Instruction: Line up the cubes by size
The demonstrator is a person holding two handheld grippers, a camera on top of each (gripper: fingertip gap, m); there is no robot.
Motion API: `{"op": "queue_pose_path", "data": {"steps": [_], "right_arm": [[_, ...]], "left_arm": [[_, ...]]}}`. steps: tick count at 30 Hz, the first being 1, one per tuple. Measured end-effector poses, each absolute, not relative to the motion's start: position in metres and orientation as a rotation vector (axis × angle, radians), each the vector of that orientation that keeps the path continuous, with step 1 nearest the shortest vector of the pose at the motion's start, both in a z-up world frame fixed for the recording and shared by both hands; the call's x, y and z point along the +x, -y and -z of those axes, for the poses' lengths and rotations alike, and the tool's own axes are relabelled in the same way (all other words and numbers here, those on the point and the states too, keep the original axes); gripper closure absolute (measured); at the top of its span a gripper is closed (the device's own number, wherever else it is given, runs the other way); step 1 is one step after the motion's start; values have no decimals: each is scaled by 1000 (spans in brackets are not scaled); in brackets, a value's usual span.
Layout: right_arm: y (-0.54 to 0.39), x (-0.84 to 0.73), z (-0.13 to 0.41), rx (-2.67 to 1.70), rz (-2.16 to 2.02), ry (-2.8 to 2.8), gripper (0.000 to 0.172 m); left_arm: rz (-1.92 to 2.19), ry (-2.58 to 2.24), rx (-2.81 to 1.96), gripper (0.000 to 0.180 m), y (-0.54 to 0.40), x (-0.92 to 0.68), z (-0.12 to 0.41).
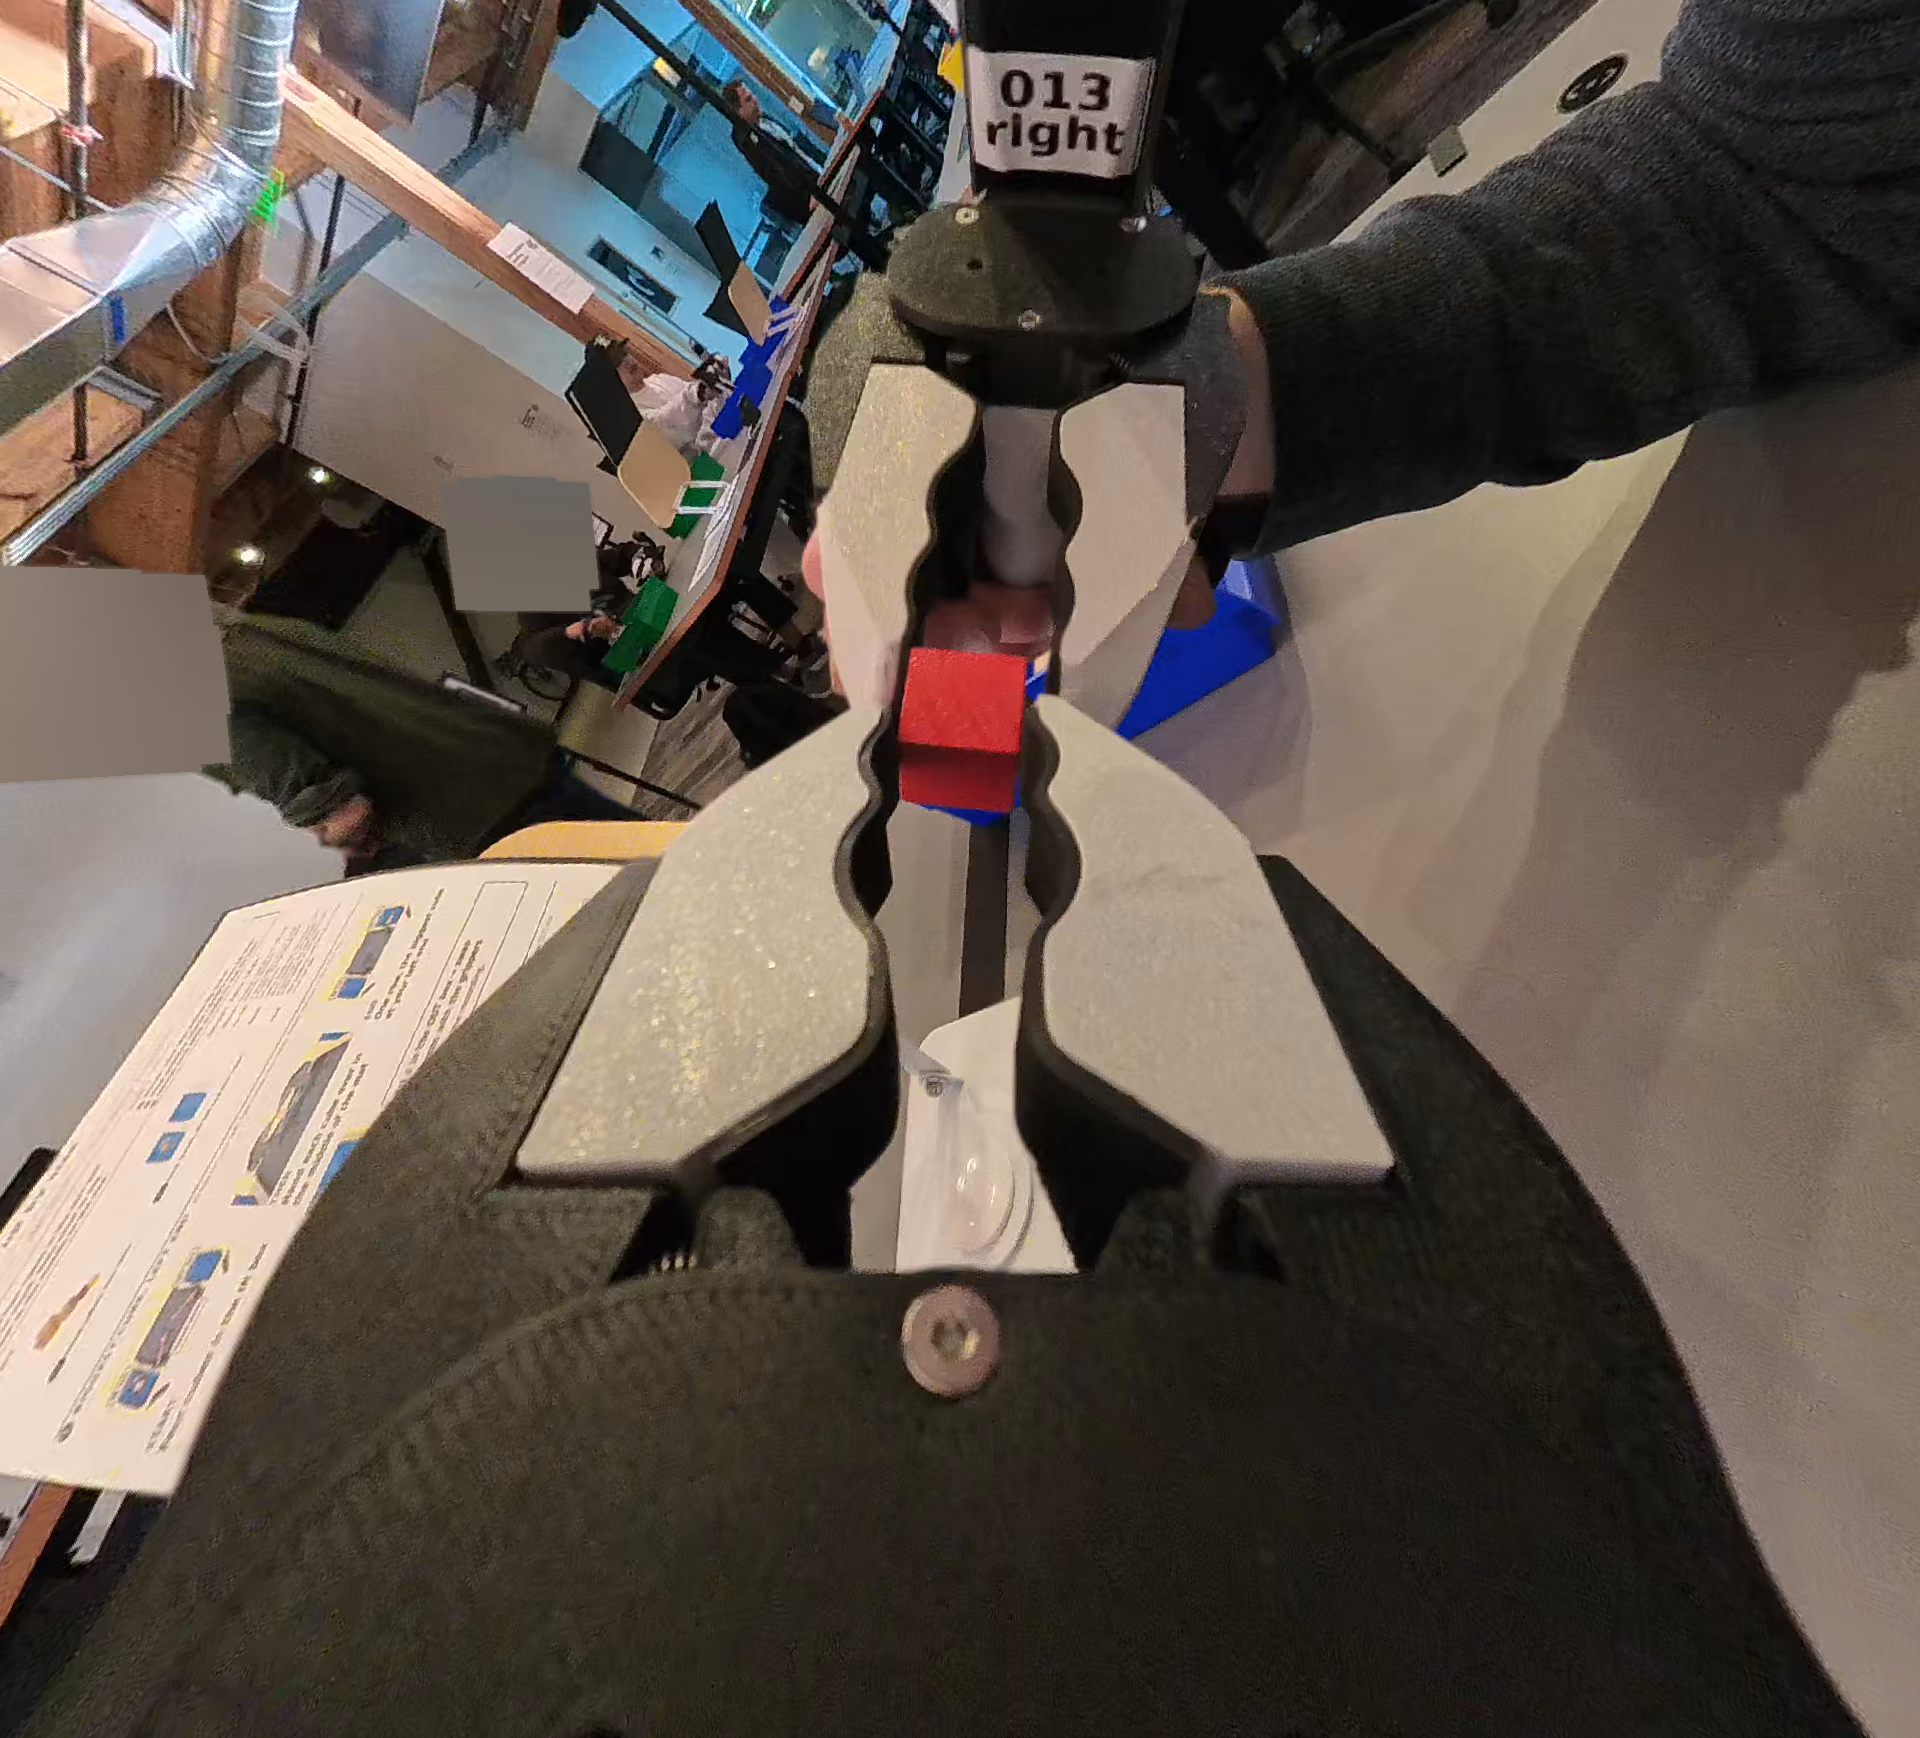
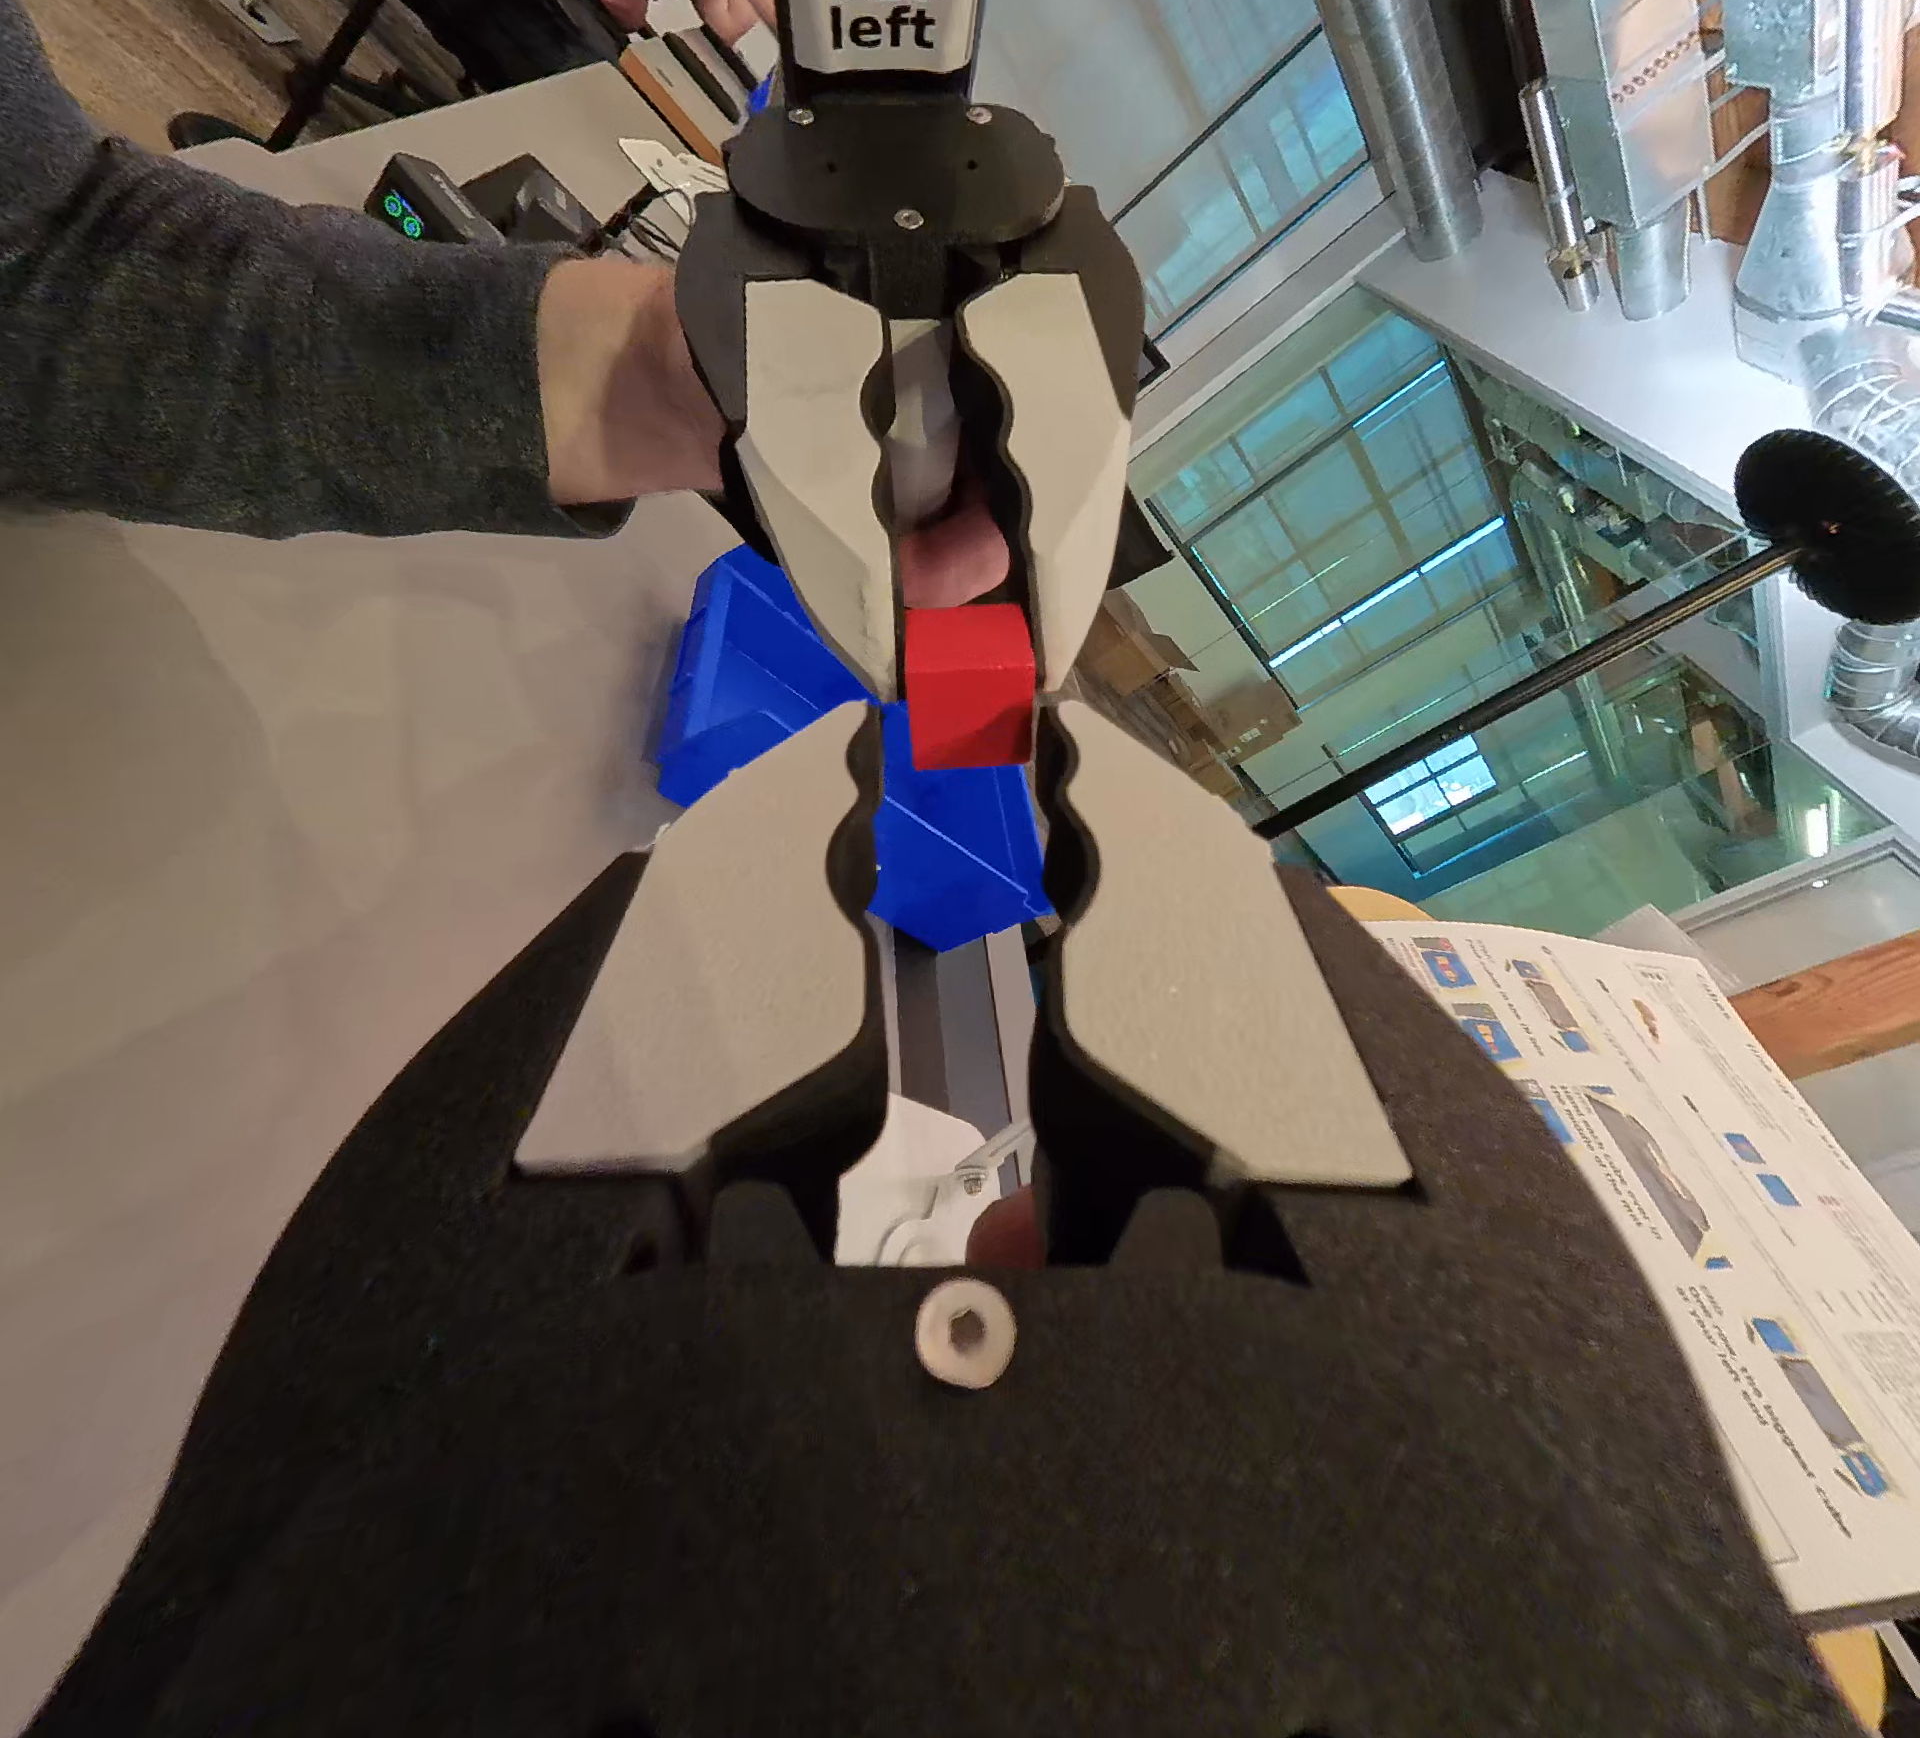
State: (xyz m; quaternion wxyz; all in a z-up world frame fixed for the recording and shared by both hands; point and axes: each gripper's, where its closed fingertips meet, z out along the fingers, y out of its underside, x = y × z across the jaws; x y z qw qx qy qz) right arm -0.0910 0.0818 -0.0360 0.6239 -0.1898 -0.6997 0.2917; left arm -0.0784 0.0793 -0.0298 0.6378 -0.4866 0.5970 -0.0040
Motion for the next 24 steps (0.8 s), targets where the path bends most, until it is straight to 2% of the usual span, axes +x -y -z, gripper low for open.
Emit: {"op": "queue_pose_path", "data": {"steps": [3,12,14,17,20,24], "right_arm": [[-82,-92,35,-431,-658,1591,150],[-82,-92,36,-429,-658,1609,150],[-81,-90,35,-426,-667,1609,150],[-81,-87,32,-430,-671,1602,151],[-91,-80,27,-453,-611,1588,151],[-133,-47,19,-580,-451,1554,151]], "left_arm": [[20,-1365,-1100,159,-77,-77,29],[22,-1371,-1123,159,-76,-76,31],[29,-1356,-1114,143,-73,-76,26],[20,-1336,-1101,138,-67,-78,17],[-37,-1321,-1102,141,-67,-84,12],[-102,-1308,-1113,155,-66,-98,9]]}}
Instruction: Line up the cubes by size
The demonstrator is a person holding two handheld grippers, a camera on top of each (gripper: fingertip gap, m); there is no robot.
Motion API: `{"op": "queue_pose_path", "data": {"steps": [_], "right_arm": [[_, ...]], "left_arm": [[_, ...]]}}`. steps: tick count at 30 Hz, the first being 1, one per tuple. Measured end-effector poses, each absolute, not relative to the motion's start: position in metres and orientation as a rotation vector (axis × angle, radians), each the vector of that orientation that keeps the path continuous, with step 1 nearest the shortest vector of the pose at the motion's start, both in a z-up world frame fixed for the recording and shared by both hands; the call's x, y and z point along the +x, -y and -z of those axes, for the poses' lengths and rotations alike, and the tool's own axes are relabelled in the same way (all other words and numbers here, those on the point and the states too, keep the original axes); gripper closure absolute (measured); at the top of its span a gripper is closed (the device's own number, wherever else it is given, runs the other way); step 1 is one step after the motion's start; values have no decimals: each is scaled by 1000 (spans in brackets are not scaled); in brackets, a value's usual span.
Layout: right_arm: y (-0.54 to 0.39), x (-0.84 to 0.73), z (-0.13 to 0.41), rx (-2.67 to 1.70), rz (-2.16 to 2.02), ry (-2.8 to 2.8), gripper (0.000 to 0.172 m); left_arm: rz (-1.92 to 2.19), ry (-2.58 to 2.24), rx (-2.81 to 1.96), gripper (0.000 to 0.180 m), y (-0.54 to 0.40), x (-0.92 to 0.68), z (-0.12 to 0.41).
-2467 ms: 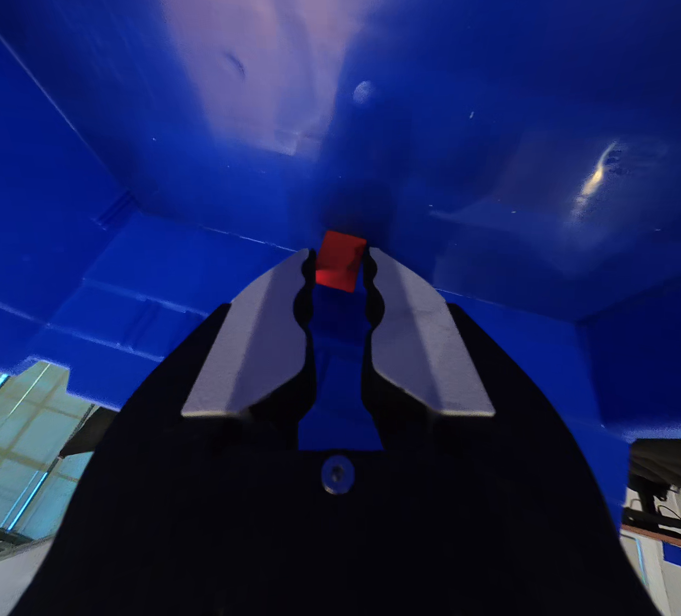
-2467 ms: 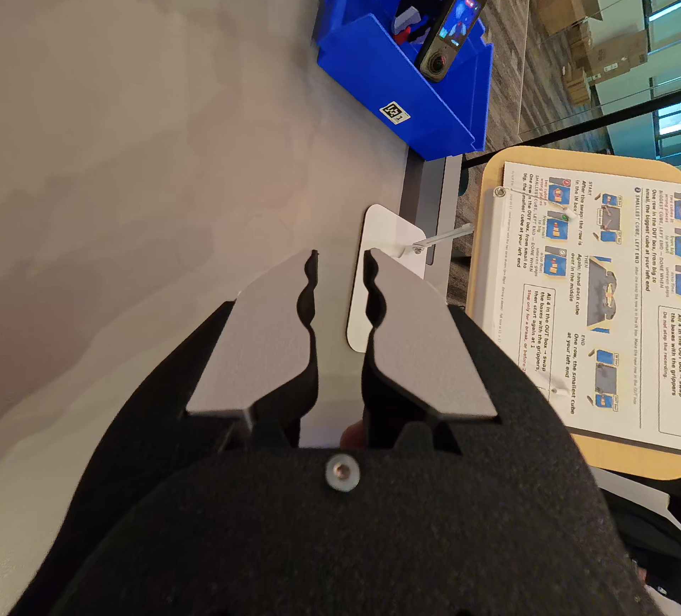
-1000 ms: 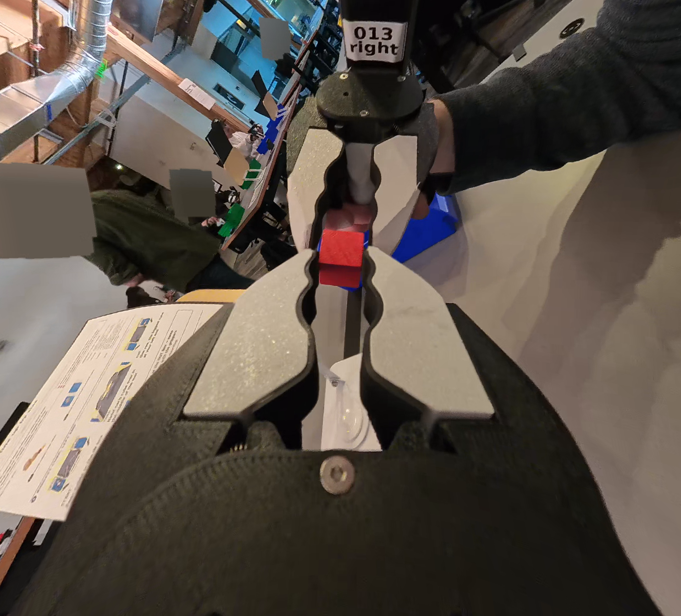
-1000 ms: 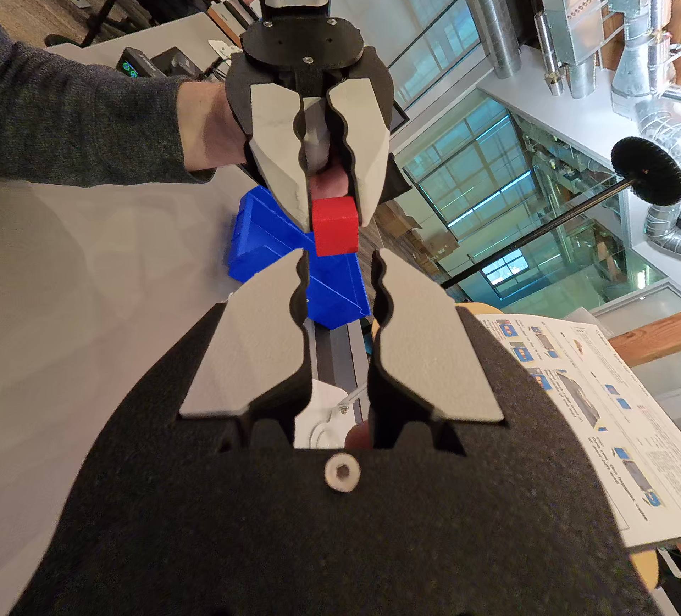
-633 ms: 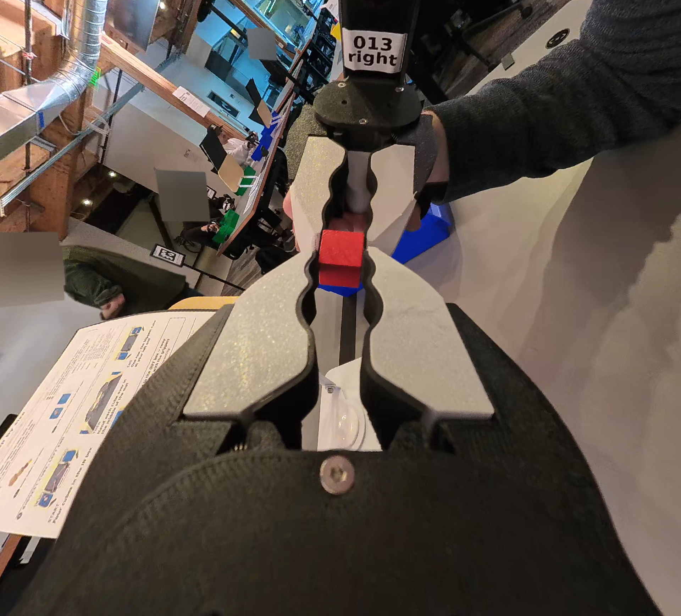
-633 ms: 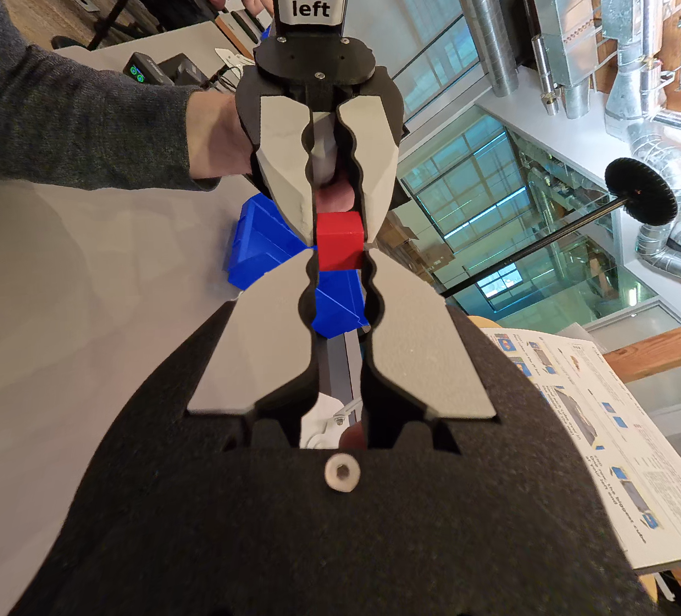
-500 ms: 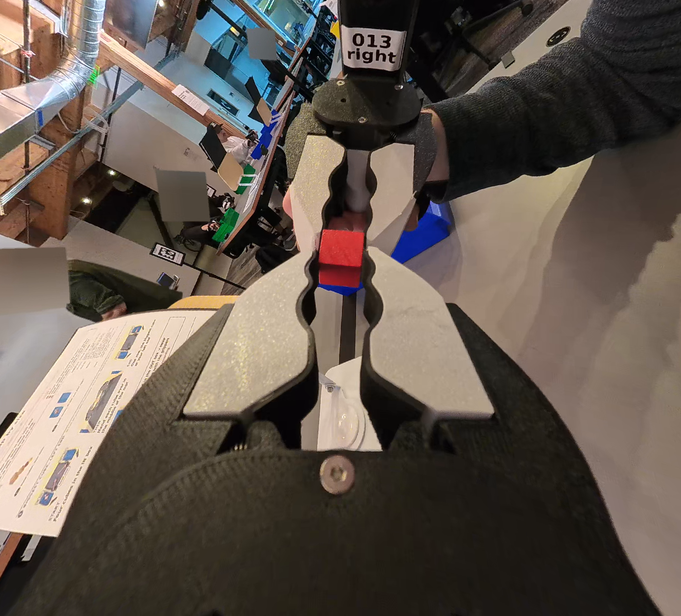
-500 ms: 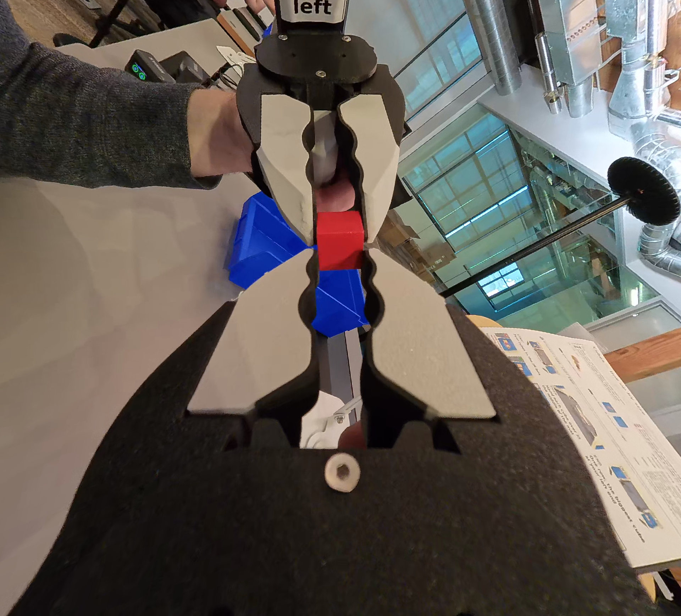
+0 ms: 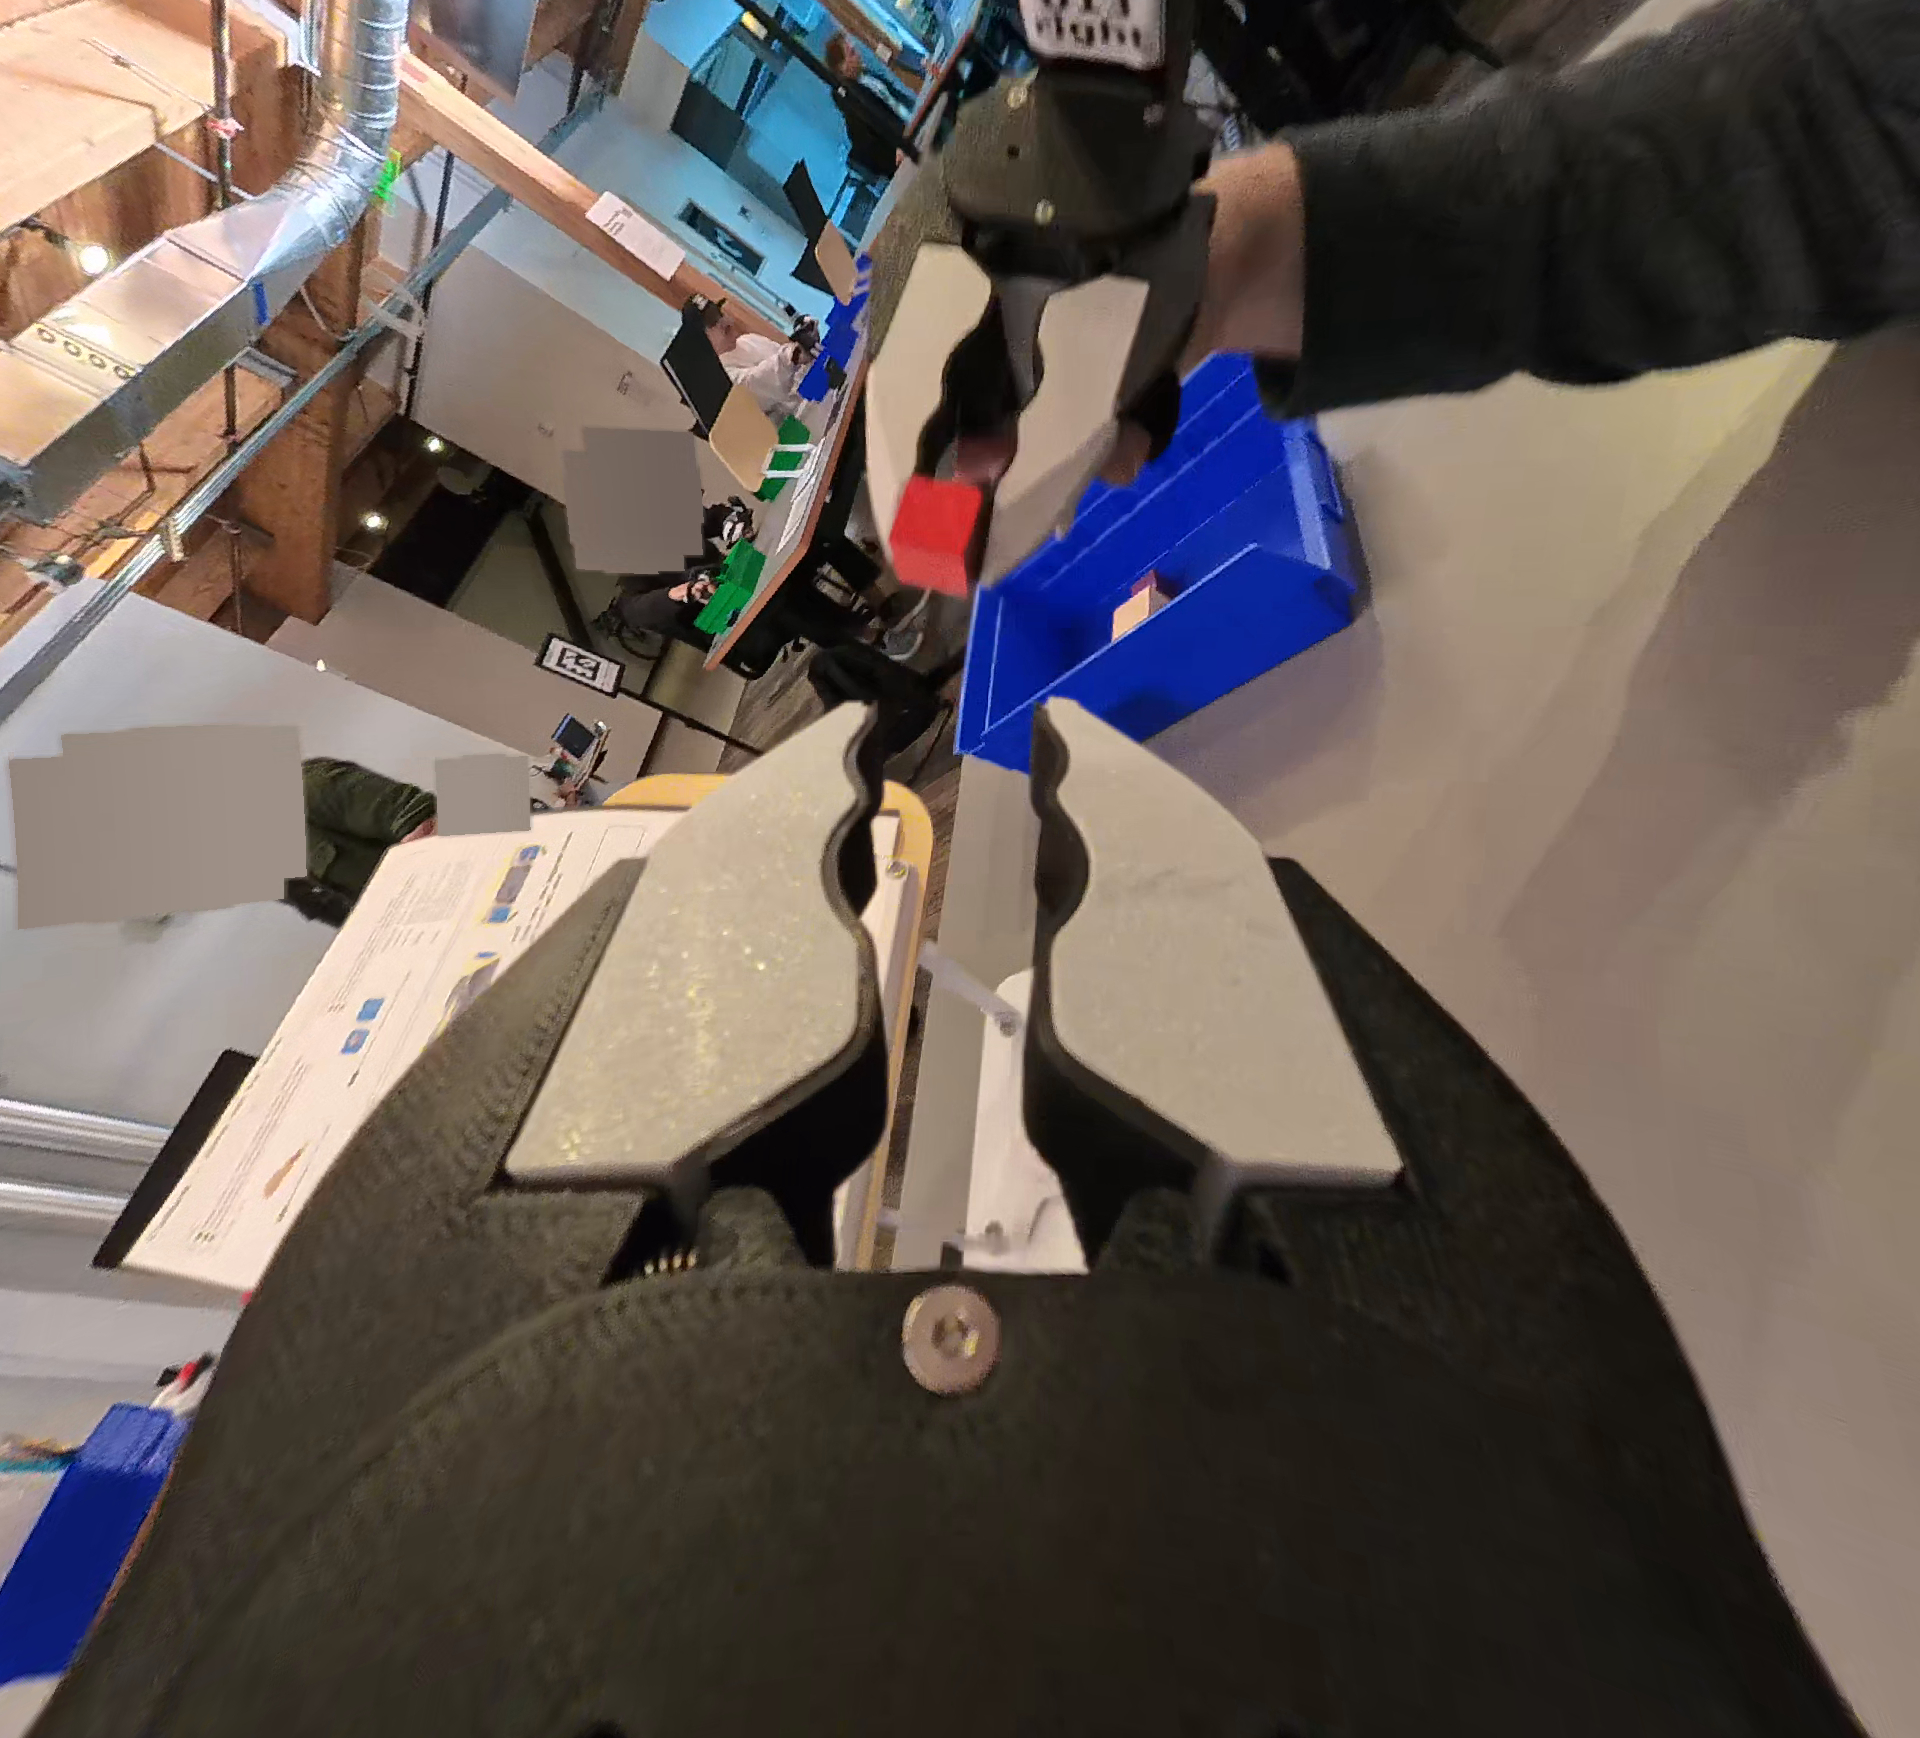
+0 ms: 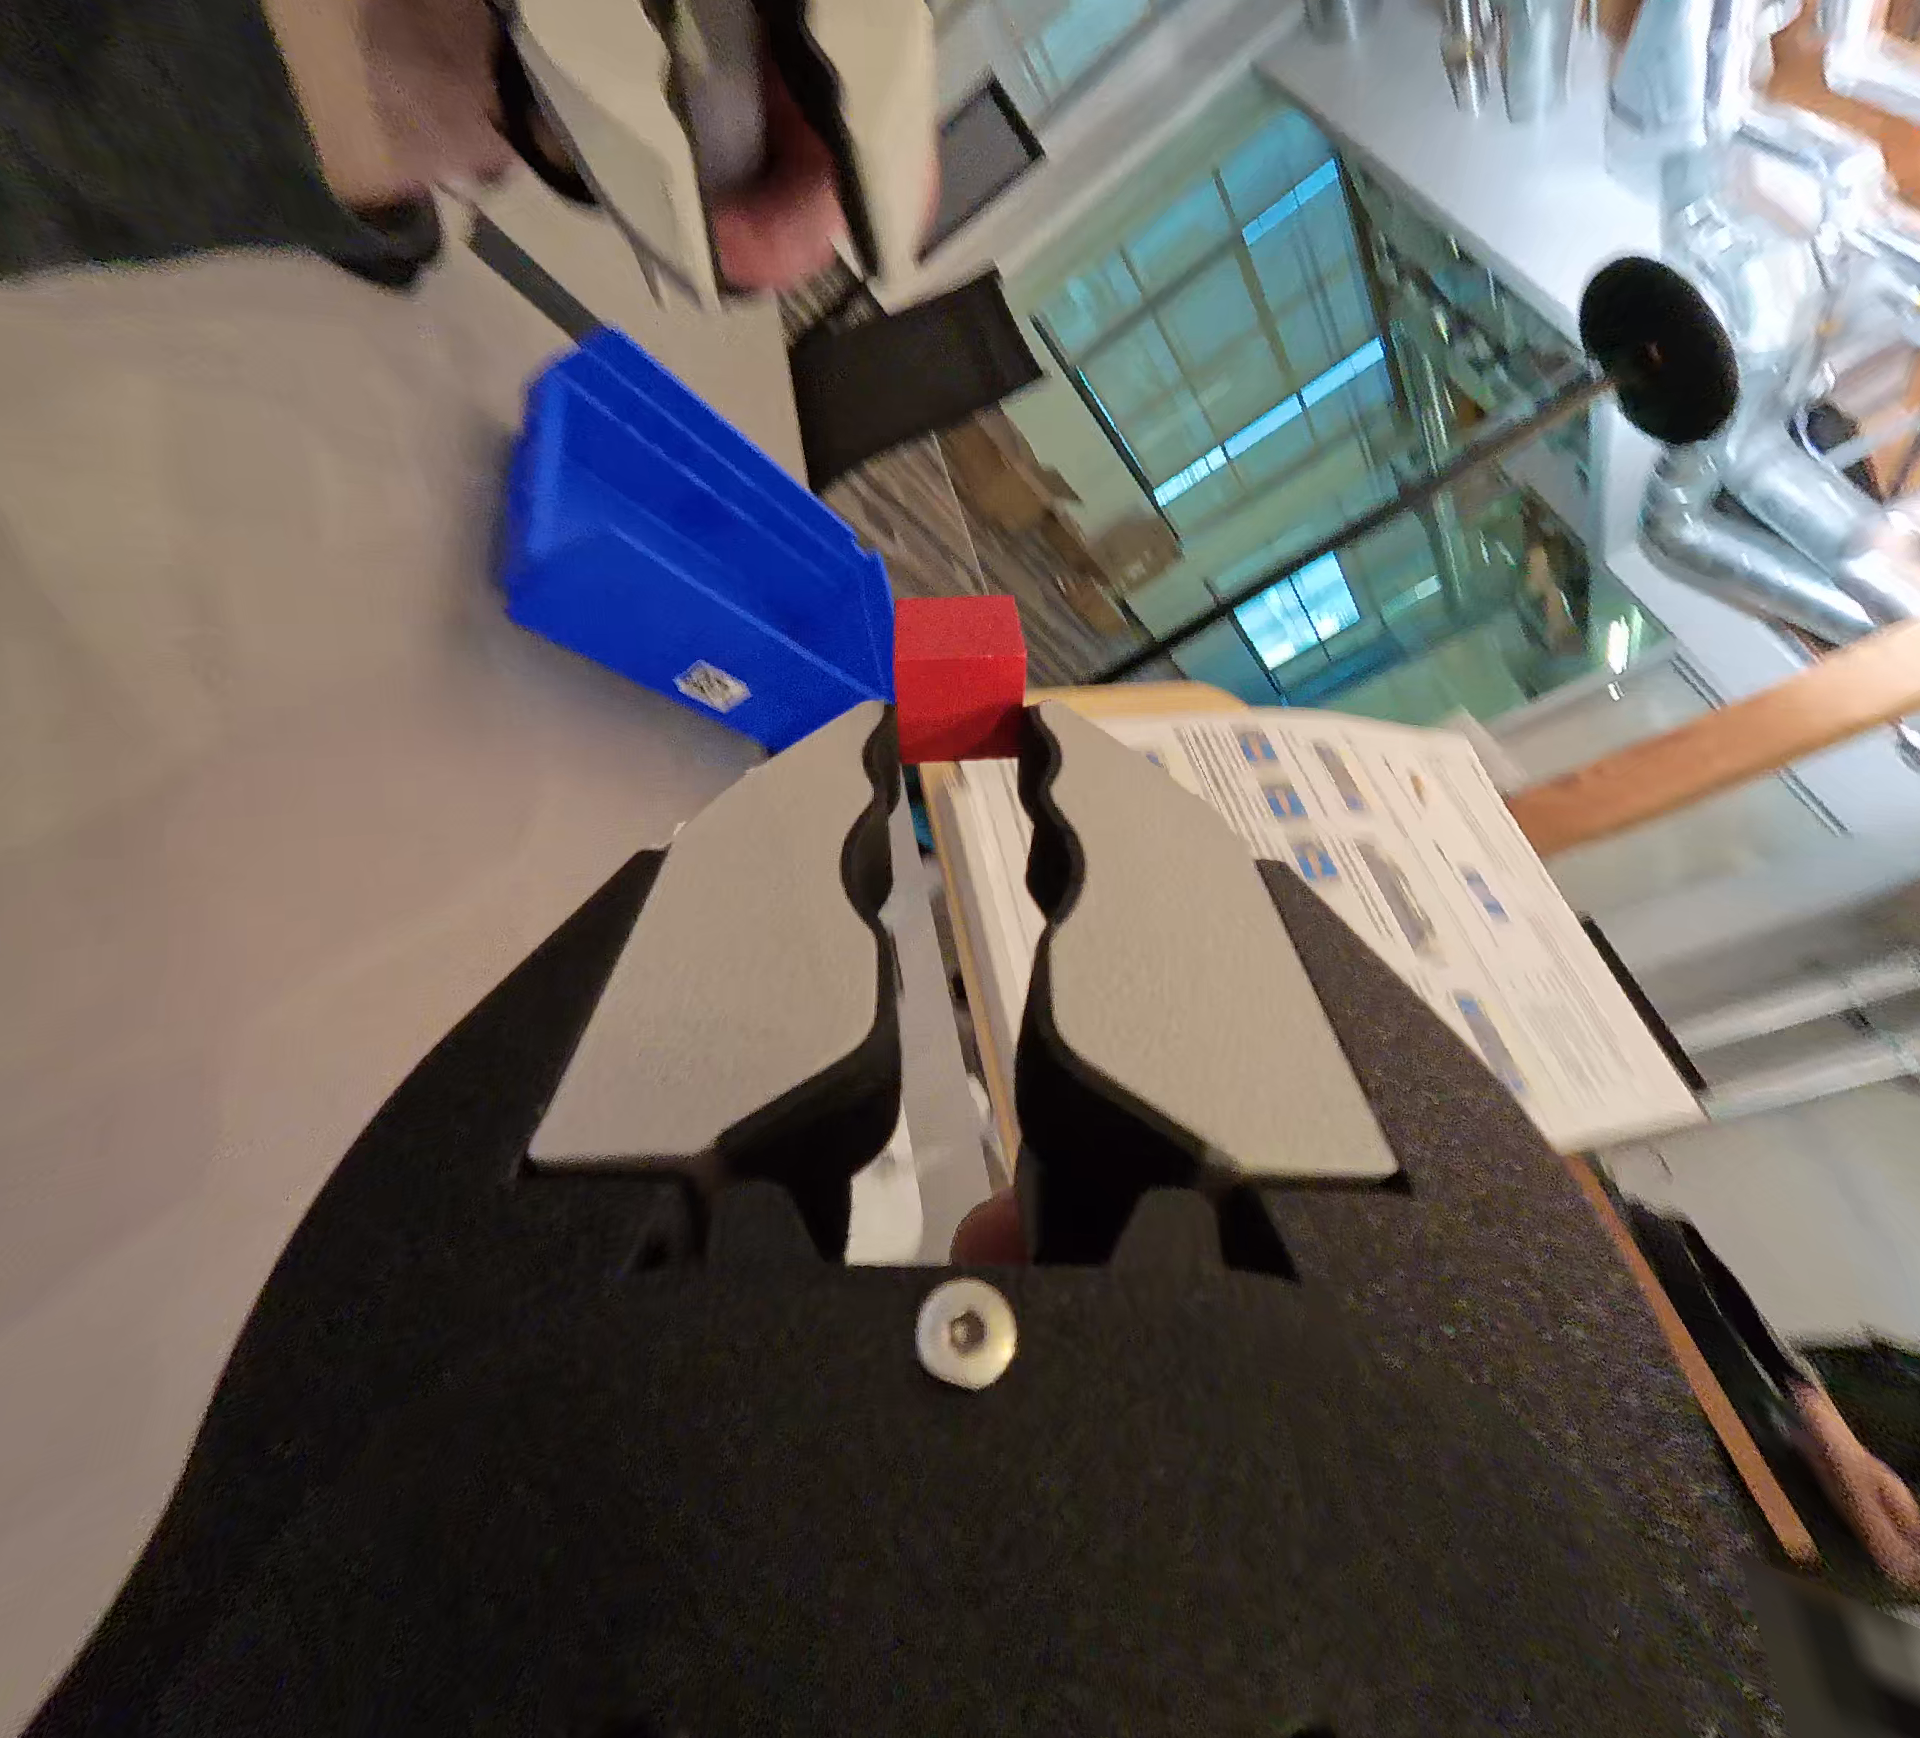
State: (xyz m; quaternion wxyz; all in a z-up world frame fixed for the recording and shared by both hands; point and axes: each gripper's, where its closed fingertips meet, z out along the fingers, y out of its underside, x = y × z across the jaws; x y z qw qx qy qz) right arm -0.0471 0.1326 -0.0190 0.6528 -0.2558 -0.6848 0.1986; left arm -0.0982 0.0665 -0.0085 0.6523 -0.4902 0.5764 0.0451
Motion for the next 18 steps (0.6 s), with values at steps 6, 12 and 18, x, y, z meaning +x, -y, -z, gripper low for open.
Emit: {"op": "queue_pose_path", "data": {"steps": [6,12,18], "right_arm": [[-253,61,71,-999,-51,1683,150],[-349,178,142,-1422,303,1903,150],[-384,207,189,-1605,364,2070,150]], "left_arm": [[-141,-1243,-1099,161,-64,-119,-7],[-165,-1230,-1099,163,-65,-124,-9],[-193,-1244,-1117,164,-68,-125,-5]]}}
